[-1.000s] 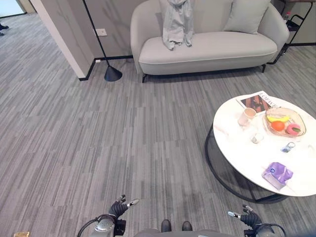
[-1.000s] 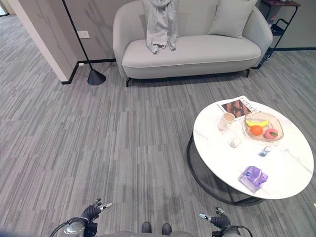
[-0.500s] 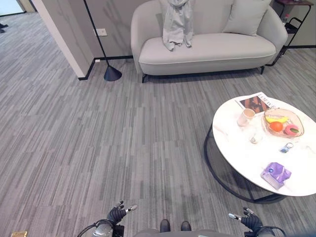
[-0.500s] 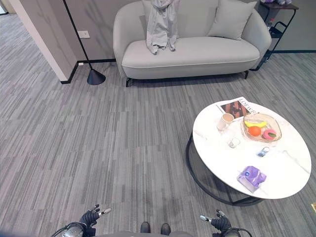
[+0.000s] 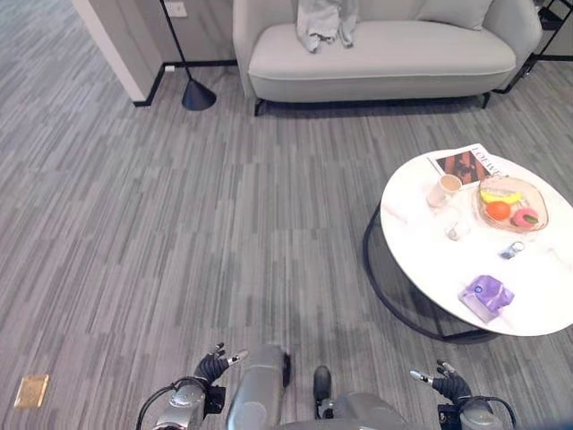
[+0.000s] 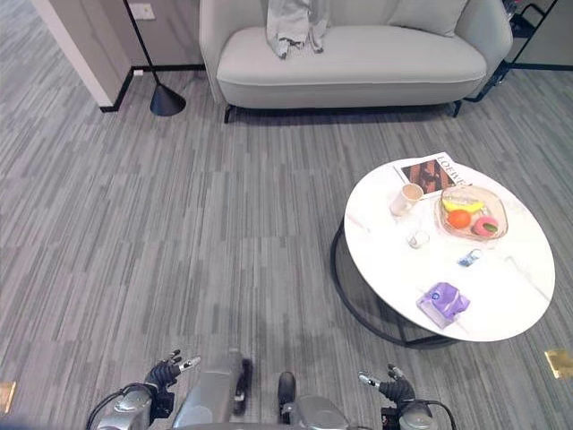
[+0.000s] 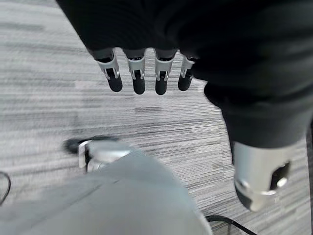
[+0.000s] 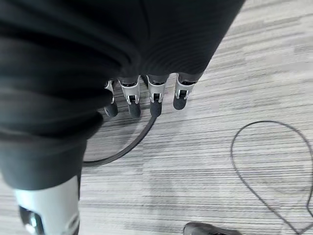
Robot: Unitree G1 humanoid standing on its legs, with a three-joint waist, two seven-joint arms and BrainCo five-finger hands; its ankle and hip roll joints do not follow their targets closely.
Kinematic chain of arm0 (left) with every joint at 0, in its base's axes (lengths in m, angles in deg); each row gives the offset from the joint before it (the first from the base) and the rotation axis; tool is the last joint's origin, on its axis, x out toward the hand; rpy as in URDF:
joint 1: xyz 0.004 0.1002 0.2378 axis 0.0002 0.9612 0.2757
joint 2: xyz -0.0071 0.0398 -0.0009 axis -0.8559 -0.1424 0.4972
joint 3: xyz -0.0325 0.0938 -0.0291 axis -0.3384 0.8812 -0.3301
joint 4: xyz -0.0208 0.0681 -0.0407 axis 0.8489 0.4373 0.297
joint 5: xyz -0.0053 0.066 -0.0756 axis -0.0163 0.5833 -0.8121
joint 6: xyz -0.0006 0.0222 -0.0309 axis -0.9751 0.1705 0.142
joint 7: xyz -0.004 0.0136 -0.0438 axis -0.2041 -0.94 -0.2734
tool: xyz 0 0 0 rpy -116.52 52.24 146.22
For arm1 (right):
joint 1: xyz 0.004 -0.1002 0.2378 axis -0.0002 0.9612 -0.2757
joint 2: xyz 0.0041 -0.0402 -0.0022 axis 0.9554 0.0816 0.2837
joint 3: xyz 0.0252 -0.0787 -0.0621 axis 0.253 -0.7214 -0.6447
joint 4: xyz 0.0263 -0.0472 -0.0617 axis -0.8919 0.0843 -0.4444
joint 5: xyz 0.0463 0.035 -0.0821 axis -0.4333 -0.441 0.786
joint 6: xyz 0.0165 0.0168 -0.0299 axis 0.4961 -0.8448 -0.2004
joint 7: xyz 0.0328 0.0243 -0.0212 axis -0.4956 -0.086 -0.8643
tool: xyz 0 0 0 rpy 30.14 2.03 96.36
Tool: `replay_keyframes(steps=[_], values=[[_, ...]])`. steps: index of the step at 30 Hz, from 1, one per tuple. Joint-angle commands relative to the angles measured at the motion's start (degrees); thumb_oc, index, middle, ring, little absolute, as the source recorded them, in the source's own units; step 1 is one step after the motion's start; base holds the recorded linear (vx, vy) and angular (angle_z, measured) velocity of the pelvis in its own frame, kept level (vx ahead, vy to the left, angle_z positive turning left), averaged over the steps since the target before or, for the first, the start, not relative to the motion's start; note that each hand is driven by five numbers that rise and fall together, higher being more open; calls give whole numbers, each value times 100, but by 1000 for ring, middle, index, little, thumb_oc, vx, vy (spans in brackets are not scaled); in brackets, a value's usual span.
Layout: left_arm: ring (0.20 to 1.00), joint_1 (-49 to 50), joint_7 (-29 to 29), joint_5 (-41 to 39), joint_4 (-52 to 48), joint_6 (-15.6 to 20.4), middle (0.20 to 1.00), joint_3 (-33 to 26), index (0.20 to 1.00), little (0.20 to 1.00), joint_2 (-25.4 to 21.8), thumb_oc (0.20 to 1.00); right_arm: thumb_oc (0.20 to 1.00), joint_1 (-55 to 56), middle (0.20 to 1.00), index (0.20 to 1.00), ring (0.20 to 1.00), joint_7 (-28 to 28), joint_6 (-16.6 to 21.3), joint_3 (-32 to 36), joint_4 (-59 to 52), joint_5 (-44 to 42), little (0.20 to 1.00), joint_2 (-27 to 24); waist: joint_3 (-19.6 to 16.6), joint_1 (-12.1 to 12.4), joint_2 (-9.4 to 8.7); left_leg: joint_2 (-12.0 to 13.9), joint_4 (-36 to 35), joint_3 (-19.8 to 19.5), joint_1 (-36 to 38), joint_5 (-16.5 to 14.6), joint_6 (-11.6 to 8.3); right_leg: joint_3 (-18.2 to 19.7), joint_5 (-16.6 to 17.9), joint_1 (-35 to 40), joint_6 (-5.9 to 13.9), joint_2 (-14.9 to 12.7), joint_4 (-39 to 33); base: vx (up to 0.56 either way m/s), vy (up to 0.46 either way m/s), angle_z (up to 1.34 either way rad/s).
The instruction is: Hang the clothes on the sofa on the clothes rack.
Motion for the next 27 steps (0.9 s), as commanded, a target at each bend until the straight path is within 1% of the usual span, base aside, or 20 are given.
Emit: replay_keyframes(steps=[1, 2, 4, 5, 6, 7, 8, 9, 10, 12, 13, 14, 15, 16, 18, 19, 21, 22, 24, 27], values=[[1000, 97, 54, -112, 2, 215, 1000, -124, 1000, 1000, -56, 1000, 1000, 125, 1000, 1000, 1000, 85, 215, -48, -401, -192, 1000, -342, -251, 259, 168, 104, -1673, 586, -125, 736, -99, 761, -659, 942, 801, -165, -285, 722, 262, -9], [1000, 149, 27, -94, 113, 206, 1000, -226, 1000, 1000, -56, 1000, 1000, 126, 1000, 1000, 1000, 34, 202, -26, -394, -121, 1000, -315, -389, 282, 185, 146, -1837, 682, 18, 747, -63, 826, -712, 1026, 855, -155, -291, 638, 241, -45], [1000, 244, 51, -70, 179, 234, 1000, -318, 1000, 1000, -29, 1000, 1000, 220, 1000, 1000, 1000, 12, 205, 22, -520, -19, 1000, -288, -542, 327, 171, 93, -1729, 698, 173, 1085, -26, 934, -829, 1209, 927, -271, -276, 588, 282, -102], [1000, 279, 52, -111, 217, 243, 1000, -398, 1000, 1000, -31, 1000, 1000, 274, 1000, 1000, 1000, -24, 189, 52, -575, 58, 1000, -280, -682, 365, 67, 9, -1659, 753, 295, 1077, 59, 968, -908, 1195, 1050, -512, -68, 500, 257, -83], [1000, 279, 52, -111, 217, 243, 1000, -398, 1000, 1000, -31, 1000, 1000, 274, 1000, 1000, 1000, -24, 189, 52, -575, 58, 1000, -280, -682, 366, 66, 8, -1659, 754, 295, 1077, 59, 968, -909, 1196, 1050, -513, -68, 635, 282, -55], [1000, 246, 55, -132, 242, 226, 1000, -462, 1000, 1000, -56, 1000, 1000, 188, 1000, 1000, 1000, -82, 155, 35, -540, 177, 1000, -281, -835, 423, -63, -93, -1579, 761, 431, 918, 155, 870, -717, 1014, 1287, -788, 517, 548, 245, -24], [1000, 218, 68, -158, 160, 228, 1000, -468, 1000, 1000, -88, 1000, 1000, 124, 1000, 1000, 1000, -84, 168, 37, -556, 222, 1000, -304, -808, 411, -116, -216, -1615, 826, 728, 759, 272, 733, -118, 703, 1486, -965, 1353, 542, 245, -17], [1000, 217, 68, -158, 161, 228, 1000, -468, 1000, 1000, -86, 1000, 1000, 124, 1000, 1000, 1000, -84, 167, 38, -555, 222, 1000, -306, -821, 422, -101, -194, -1608, 830, 708, 759, 268, 745, -102, 683, 1482, -947, 1349, 387, 266, -24], [1000, 125, 70, -166, 81, 220, 1000, -395, 1000, 1000, -146, 1000, 1000, 31, 1000, 1000, 1000, -44, 190, 117, -683, 158, 1000, -358, -669, 333, -64, -249, -1697, 939, 1108, 577, 389, 468, 848, 219, 1566, -1155, 2571, 251, 227, -30], [1000, 16, 102, -161, 63, 206, 1000, -329, 1000, 1000, -199, 1000, 1000, 22, 1000, 1000, 1000, 22, 203, 159, -689, 129, 1000, -320, -565, 218, 127, -163, -1808, 954, 1553, 392, 470, 13, 1153, -340, 1494, -1362, 3495, 339, 252, 3], [1000, -42, 120, -159, 31, 200, 1000, -317, 1000, 1000, -214, 1000, 1000, 41, 1000, 1000, 1000, 42, 189, 181, -668, 129, 1000, -293, -542, 146, 209, -121, -1852, 933, 1716, 310, 472, -229, 1030, -544, 1412, -1470, 3616, 318, 130, 56], [1000, -85, 127, -155, 25, 196, 1000, -298, 1000, 1000, -219, 1000, 1000, 55, 1000, 1000, 1000, 46, 184, 185, -636, 125, 1000, -282, -515, 73, 258, -94, -1858, 897, 1817, 267, 460, -377, 859, -671, 1362, -1490, 3513, 419, 53, 65], [1000, -219, 142, -109, 41, 215, 1000, -252, 1000, 1000, -240, 1000, 1000, 104, 1000, 1000, 1000, 56, 157, 211, -515, 115, 1000, -243, -454, -95, 332, -50, -1861, 856, 2056, 120, 412, -582, 390, -962, 1302, -1469, 3107, 301, 10, 58], [1000, -221, 142, -109, 42, 215, 1000, -252, 1000, 1000, -238, 1000, 1000, 102, 1000, 1000, 1000, 56, 157, 212, -514, 115, 1000, -244, -459, -99, 346, -37, -1861, 850, 2047, 124, 409, -594, 406, -958, 1296, -1455, 3083, 323, -27, 62], [1000, -287, 149, -83, 15, 216, 1000, -195, 1000, 1000, -251, 1000, 1000, 113, 1000, 1000, 1000, 60, 117, 219, -368, 93, 1000, -232, -430, -232, 325, -49, -1861, 808, 2273, -81, 344, -692, 138, -1043, 1317, -1348, 2168, 315, -107, 70], [1000, -391, 192, -138, 38, 242, 1000, -181, 1000, 1000, -257, 1000, 1000, 123, 1000, 1000, 1000, 67, 116, 230, -180, 38, 1000, -172, -388, -354, 250, -127, -1861, 712, 2529, -293, 285, -633, 322, -1212, 1397, -1129, 1099, 438, -163, 54], [1000, -397, 205, -156, 5, 263, 1000, -184, 1000, 1000, -265, 1000, 1000, 124, 1000, 1000, 1000, 57, 98, 215, -130, 9, 1000, -150, -362, -386, 198, -168, -1861, 698, 2632, -372, 267, -524, 465, -1228, 1478, -1032, 600, 380, -128, 21], [1000, -418, 213, -150, 17, 291, 1000, -233, 1000, 1000, -253, 1000, 1000, 147, 1000, 1000, 1000, 58, 76, 219, -93, -22, 1000, -105, -324, -462, 171, -190, -1861, 665, 2935, -566, 202, -630, 816, -1511, 1670, -904, -106, 420, -141, 20], [1000, -297, 188, -116, 28, 295, 1000, -276, 1000, 1000, -209, 1000, 1000, 210, 1000, 1000, 1000, 39, 39, 177, -25, 39, 1000, -67, -360, -514, 143, -175, -1861, 698, 3217, -761, 121, -1114, 973, -1803, 1784, -911, -385, 553, -216, 85], [1000, -163, 136, -97, 3, 303, 1000, -249, 1000, 1000, -120, 1000, 1000, 311, 1000, 1000, 1000, 29, 40, 207, 55, 49, 1000, -119, -509, -573, 135, -167, -1861, 590, 3464, -1005, 124, -1160, 1187, -1622, 1681, -961, -385, 486, -230, 4]])
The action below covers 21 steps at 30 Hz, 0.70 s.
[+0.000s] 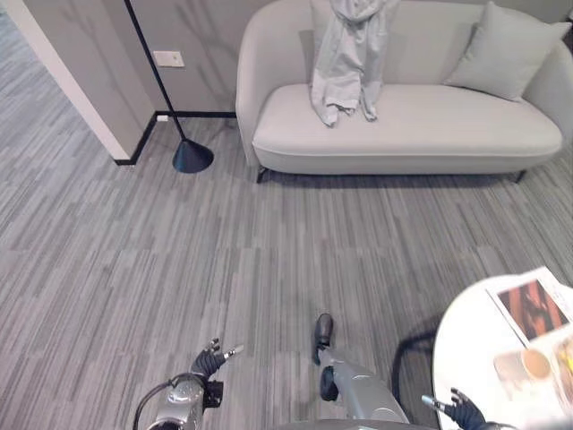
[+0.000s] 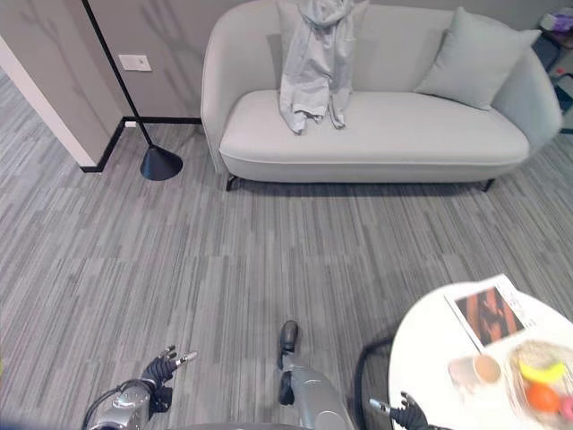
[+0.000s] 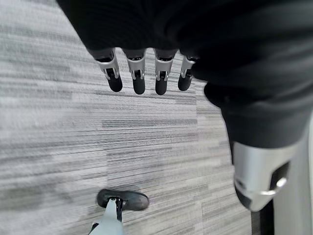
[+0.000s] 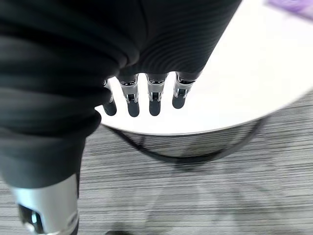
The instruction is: Hang the clothes on the sofa on the clothes rack.
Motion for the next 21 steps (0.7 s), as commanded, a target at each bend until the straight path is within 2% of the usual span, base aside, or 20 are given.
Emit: replay_keyframes(steps=[1, 2, 3, 4, 6, 7, 8, 9, 11, 12, 14, 15, 16, 17, 18, 19, 20, 21], values=[[1000, -270, -21, -36, -135, 179, 1000, -157, 1000, 1000, -232, 1000, 1000, -61, 1000, 1000, 1000, 33, 73, -9, -260, -80, 1000, -80, 118, -208, -147, 277, -929, -82, -903, -178, 520, 434, 578, 651, 1685, -673, -954, 437, -246, 1], [1000, -261, -47, -29, -136, 160, 1000, -70, 1000, 1000, -173, 1000, 1000, -55, 1000, 1000, 1000, 35, 64, 41, -236, -124, 1000, -168, 65, -291, -16, 497, -842, -135, -830, -125, 402, 613, 570, 737, 1609, -564, -874, 438, -247, 13], [1000, -260, -47, -29, -136, 160, 1000, -70, 1000, 1000, -171, 1000, 1000, -55, 1000, 1000, 1000, 35, 64, 41, -235, -125, 1000, -170, 66, -292, -8, 504, -841, -135, -828, -130, 399, 609, 567, 741, 1608, -557, -874, 495, -336, 30], [1000, -228, -67, -13, -141, 158, 1000, 16, 1000, 1000, -117, 1000, 1000, -41, 1000, 1000, 1000, 41, 99, 79, -278, -181, 1000, -264, 2, -329, 106, 699, -504, -159, -867, 98, 278, 722, 457, 856, 1467, -407, -819, 317, -238, 15], [1000, -225, -90, 21, -120, 149, 1000, 83, 1000, 1000, -89, 1000, 1000, -59, 1000, 1000, 1000, 38, 121, 91, -353, -220, 1000, -347, -6, -366, 210, 887, 135, -145, -1026, 452, 92, 773, 240, 1045, 1288, -236, -752, 354, -282, -14], [1000, -219, -103, 33, -155, 135, 1000, 96, 1000, 1000, -91, 1000, 1000, -64, 1000, 1000, 1000, 30, 135, 96, -440, -223, 1000, -396, 3, -362, 222, 943, 676, -149, -1210, 714, 28, 817, 110, 1198, 1184, -164, -748, 298, -279, -34], [1000, -214, -105, 29, -184, 112, 1000, 102, 1000, 1000, -102, 1000, 1000, -43, 1000, 1000, 1000, 18, 147, 100, -544, -216, 1000, -429, 32, -352, 183, 1007, 1416, -178, -1469, 997, 17, 881, -9, 1368, 1065, -113, -738, 191, -200, -30], [1000, -214, -105, 29, -184, 112, 1000, 102, 1000, 1000, -106, 1000, 1000, -44, 1000, 1000, 1000, 19, 146, 99, -545, -215, 1000, -426, 16, -365, 167, 989, 1409, -191, -1492, 1016, 21, 873, -7, 1347, 1067, -134, -736, 198, -212, -21], [1000, -199, -94, 11, -311, 77, 1000, 114, 1000, 1000, -127, 1000, 1000, -14, 1000, 1000, 1000, 33, 161, 142, -760, -241, 1000, -518, 152, -272, 46, 974, 2739, -322, -2034, 1436, 123, 1037, -180, 1659, 865, -100, -744, 233, -237, -32], [1000, -200, -66, -10, -315, 77, 1000, 114, 1000, 1000, -139, 1000, 1000, -34, 1000, 1000, 1000, 65, 153, 137, -818, -223, 1000, -569, 229, -207, -31, 930, 3251, -353, -2253, 1478, 195, 1114, -240, 1807, 805, -101, -767, 284, -226, -36], [1000, -204, -39, -84, -403, 88, 1000, 90, 1000, 1000, -139, 1000, 1000, -34, 1000, 1000, 1000, 92, 102, 109, -916, -173, 1000, -636, 319, -50, -128, 803, 3566, -355, -2866, 1245, 354, 1302, -351, 2062, 771, -144, -813, 297, -144, -50], [1000, -187, -34, -145, -406, 93, 1000, 59, 1000, 1000, -117, 1000, 1000, -43, 1000, 1000, 1000, 107, 94, 81, -939, -149, 1000, -667, 375, 73, -152, 691, 3490, -391, -3154, 1051, 410, 1429, -401, 2202, 776, -126, -838, 321, -68, -85], [1000, -170, -33, -170, -406, 99, 1000, 40, 1000, 1000, -103, 1000, 1000, -65, 1000, 1000, 1000, 104, 92, 56, -951, -123, 1000, -672, 390, 164, -153, 579, 3095, -400, -3301, 940, 454, 1539, -431, 2305, 807, -119, -852, 450, -35, -105], [1000, -102, -35, -181, -412, 122, 1000, 30, 1000, 1000, -75, 1000, 1000, -123, 1000, 1000, 1000, 92, 111, -25, -921, -72, 1000, -705, 393, 310, -161, 360, 2159, -407, -3462, 805, 516, 1679, -522, 2447, 879, -117, -879, 465, -12, -98], [1000, -54, -33, -177, -437, 129, 1000, 6, 1000, 1000, -77, 1000, 1000, -158, 1000, 1000, 1000, 90, 130, -70, -920, -49, 1000, -725, 407, 417, -111, 254, 1365, -392, -3621, 862, 515, 1737, -602, 2596, 911, -33, -921, 349, -6, -90], [1000, -54, -33, -177, -437, 129, 1000, 6, 1000, 1000, -77, 1000, 1000, -158, 1000, 1000, 1000, 90, 130, -70, -920, -49, 1000, -725, 402, 415, -121, 244, 1325, -391, -3609, 889, 516, 1736, -600, 2590, 912, -43, -922, 306, -16, -70], [1000, -20, -37, -178, -487, 138, 1000, -18, 1000, 1000, -76, 1000, 1000, -186, 1000, 1000, 1000, 90, 148, -99, -910, -36, 1000, -726, 391, 502, -36, 223, 549, -372, -3642, 1174, 481, 1805, -688, 2734, 916, 75, -943, 453, -33, -58], [1000, 35, -48, -143, -481, 156, 1000, -51, 1000, 1000, -88, 1000, 1000, -192, 1000, 1000, 1000, 137, 196, -115, -887, -12, 1000, -714, 419, 609, 43, 218, -436, -117, -3867, 1551, 391, 1881, -851, 2963, 899, 211, -936, 594, -41, -58]])
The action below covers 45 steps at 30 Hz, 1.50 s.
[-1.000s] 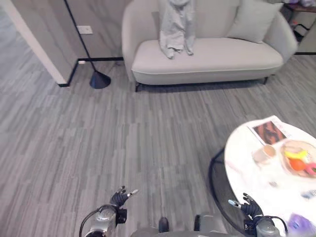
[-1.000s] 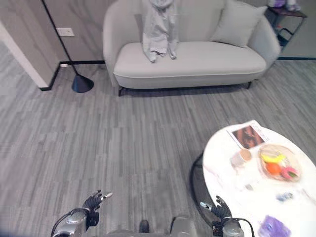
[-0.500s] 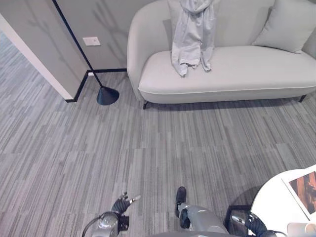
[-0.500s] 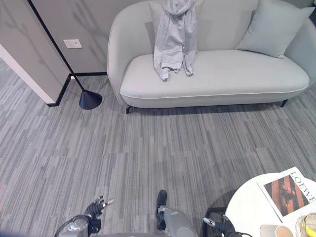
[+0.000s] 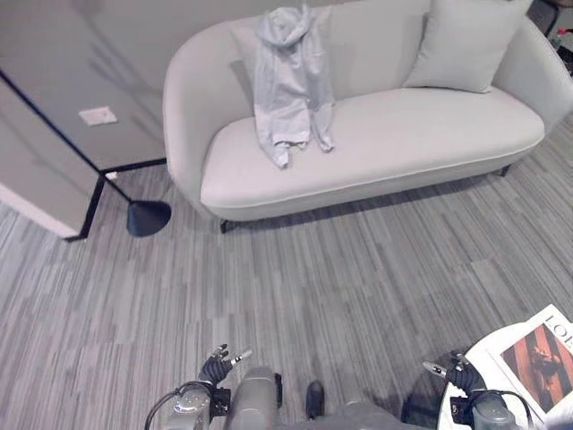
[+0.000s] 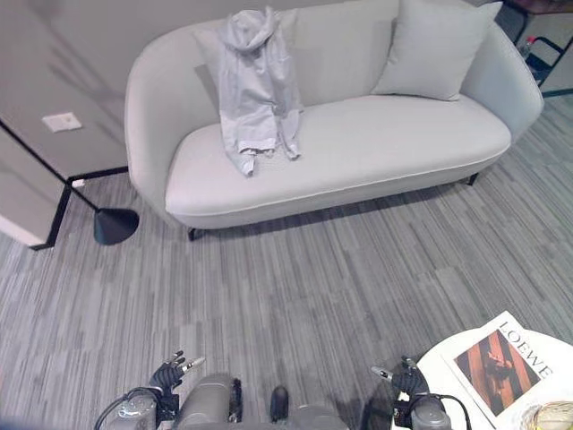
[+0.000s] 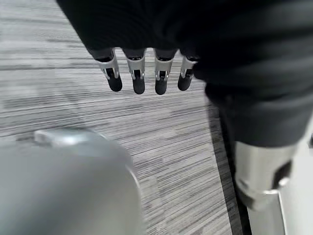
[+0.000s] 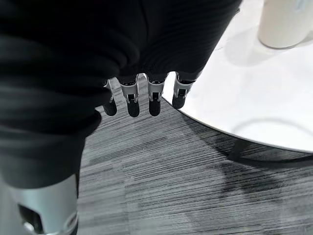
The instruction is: Hang the clothes on the sofa on the clothes rack.
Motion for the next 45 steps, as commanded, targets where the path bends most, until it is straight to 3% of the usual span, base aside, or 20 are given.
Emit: replay_keyframes(steps=[1, 2, 4, 7, 10, 11, 12, 13, 14, 15, 18, 23, 31, 34, 36, 37, 39, 42, 44, 45], values=[[1000, -51, -1, 46, -111, 138, 1000, -84, 1000, 1000, -88, 1000, 1000, 203, 1000, 1000, 1000, 105, 206, 31, -279, 104, 1000, -258, -5, 236, 96, 58, -998, 558, 191, 711, -4, 468, -235, 95, 729, -351, 21, 709, -4, -75], [1000, 9, -23, 110, -87, 119, 1000, -148, 1000, 1000, -110, 1000, 1000, 205, 1000, 1000, 1000, 100, 178, 12, -353, 140, 1000, -200, -72, 287, 140, 134, -1113, 1043, 107, 788, -15, 625, -378, 296, 700, -267, 33, 729, 85, -70], [1000, 216, -9, 115, -28, 138, 1000, -347, 1000, 1000, -85, 1000, 1000, 272, 1000, 1000, 1000, -10, 142, -117, -332, 417, 1000, -115, -371, 391, 181, 119, -1153, 982, 445, 1058, 109, 821, -621, 537, 725, -286, 89, 668, 143, -37], [1000, 253, 22, 66, 263, 125, 1000, -572, 1000, 1000, -109, 1000, 1000, 242, 1000, 1000, 1000, -144, 88, -212, -273, 603, 1000, 34, -697, 539, -125, 43, -1126, 1028, 740, 928, 254, 827, -783, 599, 992, -726, 627, 608, 142, -31], [1000, 247, 27, 13, 248, 100, 1000, -662, 1000, 1000, -161, 1000, 1000, 156, 1000, 1000, 1000, -190, 102, -275, -197, 735, 1000, 30, -767, 667, -262, -110, -1125, 1023, 1061, 683, 413, 593, 7, 68, 1472, -1114, 1968, 358, 106, -59], [1000, 179, 61, -16, 227, 76, 1000, -650, 1000, 1000, -209, 1000, 1000, 24, 1000, 1000, 1000, -153, 96, -250, -211, 683, 1000, -2, -595, 571, -260, -198, -1152, 921, 1358, 509, 553, 561, 845, -482, 1722, -1218, 3206, 246, 147, 60], [1000, 155, 54, -5, 228, 70, 1000, -614, 1000, 1000, -239, 1000, 1000, 9, 1000, 1000, 1000, -126, 102, -220, -239, 663, 1000, -16, -542, 528, -180, -163, -1153, 879, 1472, 433, 597, 498, 1030, -719, 1686, -1197, 3687, 315, 187, 98], [1000, 121, 75, 3, 188, 60, 1000, -608, 1000, 1000, -294, 1000, 1000, 19, 1000, 1000, 1000, -84, 115, -178, -310, 625, 1000, 12, -457, 422, -2, -61, -1153, 735, 1722, 264, 644, 120, 737, -1335, 1474, -1432, 4302, 357, 93, 87], [1000, 42, 119, -18, 163, 73, 1000, -601, 1000, 1000, -326, 1000, 1000, 44, 1000, 1000, 1000, -53, 131, -121, -327, 565, 1000, 3, -386, 341, 92, 12, -1153, 599, 1911, 106, 593, -420, 179, -1588, 1235, -1758, 3708, 350, 17, 95], [1000, -1, 118, -43, 167, 81, 1000, -581, 1000, 1000, -321, 1000, 1000, 53, 1000, 1000, 1000, -49, 127, -96, -334, 548, 1000, -18, -359, 281, 138, 52, -1153, 518, 1963, 62, 552, -586, 4, -1603, 1181, -1741, 3214, 319, -142, 58], [1000, -134, 164, -4, 277, 143, 1000, -522, 1000, 1000, -326, 1000, 1000, 80, 1000, 1000, 1000, -22, 95, -89, -237, 459, 1000, 43, -213, 66, -10, -38, -1153, 207, 2252, -152, 437, -82, 350, -1795, 1418, -1318, 1221, 236, -203, 102], [1000, -84, 74, 148, 426, 142, 1000, -406, 1000, 1000, -167, 1000, 1000, 324, 1000, 1000, 1000, -74, 86, -111, -177, 528, 1000, 55, -431, 46, -107, 34, -1153, 68, 2484, -297, 322, 45, 581, -1206, 1327, -1140, 349, 214, -222, 96], [1000, -155, 87, 216, 427, 110, 1000, -186, 1000, 1000, -124, 1000, 1000, 405, 1000, 1000, 1000, -67, 96, -124, -77, 455, 1000, 30, -489, -53, -57, 322, -1093, 13, 2539, -287, 73, -170, 355, -804, 1132, -939, 135, 97, -147, -1], [1000, -175, 76, 214, 341, 101, 1000, -158, 1000, 1000, -139, 1000, 1000, 420, 1000, 1000, 1000, -81, 121, -103, -92, 430, 1000, 34, -437, -80, -87, 370, -513, 43, 2318, -451, -2, -204, 279, -742, 1081, -949, 150, -9, -68, -11], [1000, -259, 75, 122, 113, 78, 1000, -72, 1000, 1000, -178, 1000, 1000, 363, 1000, 1000, 1000, -67, 150, -88, -159, 350, 1000, -39, -177, -102, -137, 309, 985, -10, 1517, -298, -162, -234, 199, -710, 934, -988, 241, -119, -35, 4], [1000, -293, 105, 100, 46, 93, 1000, -56, 1000, 1000, -195, 1000, 1000, 316, 1000, 1000, 1000, -58, 139, -100, -140, 335, 1000, -71, -103, -99, -160, 397, 1261, -7, 1287, -143, -201, -248, 182, -667, 909, -1038, 242, -92, 42, -4], [1000, -304, 121, 68, 6, 110, 1000, -29, 1000, 1000, -191, 1000, 1000, 298, 1000, 1000, 1000, -36, 119, -98, -108, 334, 1000, -94, -89, -120, -163, 591, 1263, 40, 1194, -128, -204, -271, 157, -618, 938, -1097, 223, 24, 75, -1], [1000, -235, 134, 74, -58, 129, 1000, -5, 1000, 1000, -194, 1000, 1000, 293, 1000, 1000, 1000, -47, 106, -56, -104, 293, 1000, -141, -175, -54, -168, 980, 477, -51, 1316, -128, -188, -239, 97, -554, 1082, -1275, 172, 139, 167, 8], [1000, -248, 154, 120, -32, 148, 1000, 88, 1000, 1000, -198, 1000, 1000, 305, 1000, 1000, 1000, -8, 93, 7, -117, 280, 1000, -225, -259, -35, 11, 1445, -623, -341, 1189, 457, -365, -155, -93, -499, 1189, -1389, 198, 206, 350, -23], [1000, -248, 155, 121, -31, 149, 1000, 89, 1000, 1000, -196, 1000, 1000, 306, 1000, 1000, 1000, -8, 93, 8, -117, 280, 1000, -226, -244, -34, 11, 1446, -660, -336, 1227, 473, -369, -155, -102, -481, 1187, -1390, 201, 168, 358, -19]])
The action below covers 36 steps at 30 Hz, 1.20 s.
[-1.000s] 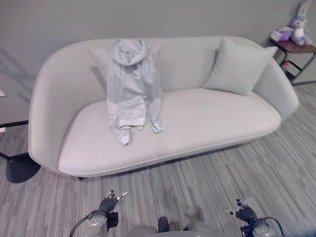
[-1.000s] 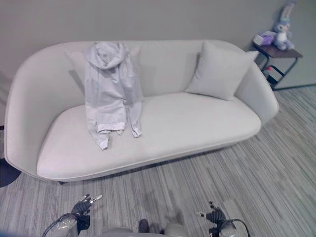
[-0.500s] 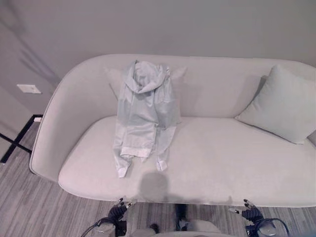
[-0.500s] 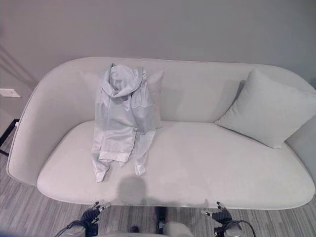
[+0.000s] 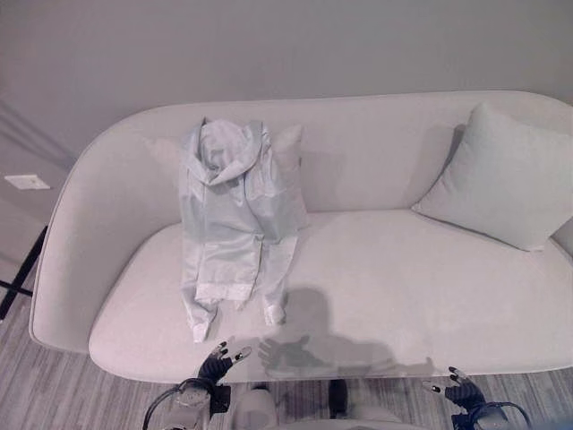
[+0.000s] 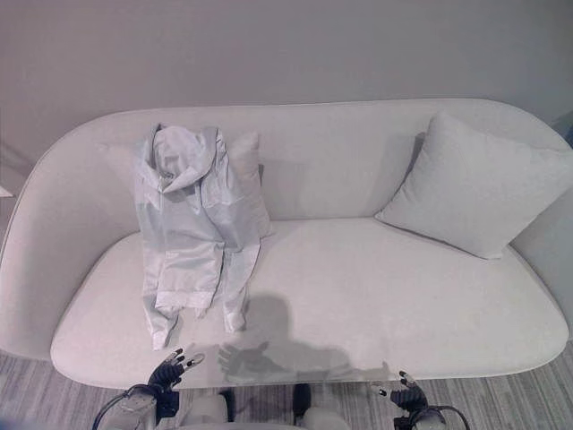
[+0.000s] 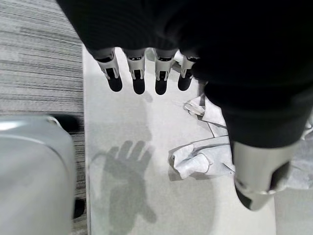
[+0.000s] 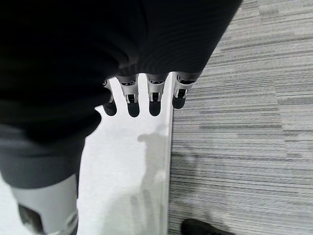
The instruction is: Hang the clothes on the sofa on the clothes rack.
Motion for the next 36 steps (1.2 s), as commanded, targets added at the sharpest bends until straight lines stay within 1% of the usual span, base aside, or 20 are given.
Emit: replay_keyframes(steps=[1, 2, 3, 6, 7, 9, 13, 15, 17, 18, 19, 20, 22, 23, 28, 30, 32, 33, 34, 36], values=[[1000, -55, 62, 96, -156, 175, 1000, 38, 1000, 1000, -106, 1000, 1000, 149, 1000, 1000, 1000, 96, 85, 121, -275, -160, 1000, -341, -111, -39, 165, 78, -83, 96, -463, 657, 251, -73, -697, 196, 638, -739, 208, 160, 408, -8], [1000, -57, 39, 104, -95, 190, 1000, 53, 1000, 1000, -68, 1000, 1000, 111, 1000, 1000, 1000, 83, 55, 134, -223, -89, 1000, -352, -205, -67, 296, 70, -173, 176, -368, 671, 179, -6, -695, 193, 743, -892, 254, 210, 596, -11], [1000, -102, 31, 132, -6, 204, 1000, 80, 1000, 1000, -51, 1000, 1000, 43, 1000, 1000, 1000, 109, 47, 133, -99, -40, 1000, -360, -270, -97, 314, -38, -176, 210, -345, 628, 173, -11, -634, 164, 842, -1070, 287, 191, 580, -25], [1000, -92, 4, 243, -46, 242, 1000, 101, 1000, 1000, -132, 1000, 1000, 54, 1000, 1000, 1000, 84, -3, 164, -70, 54, 1000, -231, -394, -59, 214, -408, -218, 442, -183, 413, 300, 65, -376, 38, 1017, -1502, 389, 101, 325, -8], [1000, -92, 4, 243, -46, 242, 1000, 101, 1000, 1000, -132, 1000, 1000, 54, 1000, 1000, 1000, 84, -3, 164, -70, 54, 1000, -231, -394, -58, 214, -408, -218, 443, -182, 413, 300, 66, -376, 38, 1017, -1502, 389, 71, 268, -4], [1000, -150, -16, 287, 5, 217, 1000, 47, 1000, 1000, -232, 1000, 1000, -66, 1000, 1000, 1000, 55, -35, 35, 20, 172, 1000, -120, -403, 35, 127, -720, -249, 637, -72, 222, 544, -7, -95, -197, 1122, -1818, 599, 43, 313, -35], [1000, -185, 7, 285, 62, 185, 1000, -10, 1000, 1000, -288, 1000, 1000, -212, 1000, 1000, 1000, 51, -47, -112, 79, 211, 1000, -8, -353, 143, 84, -1008, -313, 789, 55, 106, 747, -289, 324, -417, 1122, -2041, 1109, 46, 293, -1], [1000, -189, 19, 293, 77, 176, 1000, -15, 1000, 1000, -305, 1000, 1000, -227, 1000, 1000, 1000, 50, -42, -154, 56, 210, 1000, 23, -323, 128, 101, -1030, -332, 764, 60, 121, 778, -219, 312, -526, 1054, -1905, 1357, 26, 132, -2], [1000, -230, 2, 288, 46, 164, 1000, 2, 1000, 1000, -311, 1000, 1000, -220, 1000, 1000, 1000, 49, -14, -220, 10, 135, 1000, 50, -263, 47, 164, -1090, -381, 664, 112, 158, 873, 91, -211, -683, 880, -1127, 1575, 63, 130, -2], [1000, -230, 2, 288, 46, 164, 1000, 1, 1000, 1000, -311, 1000, 1000, -221, 1000, 1000, 1000, 49, -13, -221, 10, 135, 1000, 50, -247, 42, 163, -1090, -380, 660, 130, 153, 870, 87, -226, -668, 878, -1127, 1589, 58, 78, 18], [1000, -268, -18, 275, 65, 146, 1000, 33, 1000, 1000, -300, 1000, 1000, -217, 1000, 1000, 1000, 51, 7, -291, 12, 123, 1000, 51, -236, 51, 146, -1141, -389, 639, 133, 167, 897, 3, -510, -638, 751, -682, 1491, 15, 5, 27], [1000, -294, -13, 272, 63, 140, 1000, 63, 1000, 1000, -290, 1000, 1000, -231, 1000, 1000, 1000, 65, 30, -329, 18, 100, 1000, 47, -210, 44, 118, -1189, -385, 617, 127, 175, 906, 22, -558, -642, 684, -447, 1407, 16, 6, 29], [1000, -308, -24, 357, 135, 93, 1000, 115, 1000, 1000, -287, 1000, 1000, -155, 1000, 1000, 1000, 74, 41, -366, -14, 83, 1000, 37, -181, 23, 76, -1238, -366, 601, 160, 142, 912, 49, -647, -545, 576, -285, 1286, 35, -28, 30], [1000, -354, -44, 346, 126, 145, 1000, 101, 1000, 1000, -218, 1000, 1000, -156, 1000, 1000, 1000, 69, 62, -407, 25, 68, 1000, 51, -175, 19, 36, -1332, -319, 456, 181, 143, 907, 317, -631, -411, 490, -104, 1048, 52, -33, 54], [1000, -259, -61, 235, 24, 175, 1000, 71, 1000, 1000, -133, 1000, 1000, -108, 1000, 1000, 1000, 24, 70, -424, 50, 108, 1000, 5, -237, 67, 5, -1353, -234, 388, 256, 85, 837, 291, -445, -112, 450, -67, 481, 54, -76, 39], [1000, -241, -83, 273, -126, 159, 1000, 175, 1000, 1000, -92, 1000, 1000, -57, 1000, 1000, 1000, -4, 86, -375, 23, 121, 1000, -120, -53, 51, -68, -1338, 685, 447, -210, -103, 661, 66, -463, -27, 407, -200, 431, -104, -52, 16], [1000, -237, -86, 300, -197, 148, 1000, 210, 1000, 1000, -91, 1000, 1000, -66, 1000, 1000, 1000, 6, 75, -358, 35, 131, 1000, -156, -23, 36, -69, -1250, 879, 547, -362, -102, 606, -21, -471, -1, 400, -247, 390, -116, 43, 70], [1000, -201, -90, 353, -388, 136, 1000, 289, 1000, 1000, -91, 1000, 1000, -133, 1000, 1000, 1000, 47, 22, -283, 122, 94, 1000, -252, 23, 18, -65, -871, 1012, 801, -541, -3, 538, -171, -488, 64, 420, -382, 341, -73, 146, 108], [1000, -197, -81, 356, -379, 133, 1000, 288, 1000, 1000, -96, 1000, 1000, -154, 1000, 1000, 1000, 51, 27, -256, 139, 59, 1000, -269, 7, 28, -75, -762, 935, 772, -515, 28, 534, -189, -480, 65, 446, -431, 339, -54, 272, 66], [1000, -249, -33, 294, -287, 158, 1000, 313, 1000, 1000, -103, 1000, 1000, -189, 1000, 1000, 1000, 49, 19, -231, 221, 21, 1000, -309, -77, 30, -91, -299, 650, 432, -397, 258, 447, -223, -491, 35, 557, -656, 319, 41, 278, -1]])
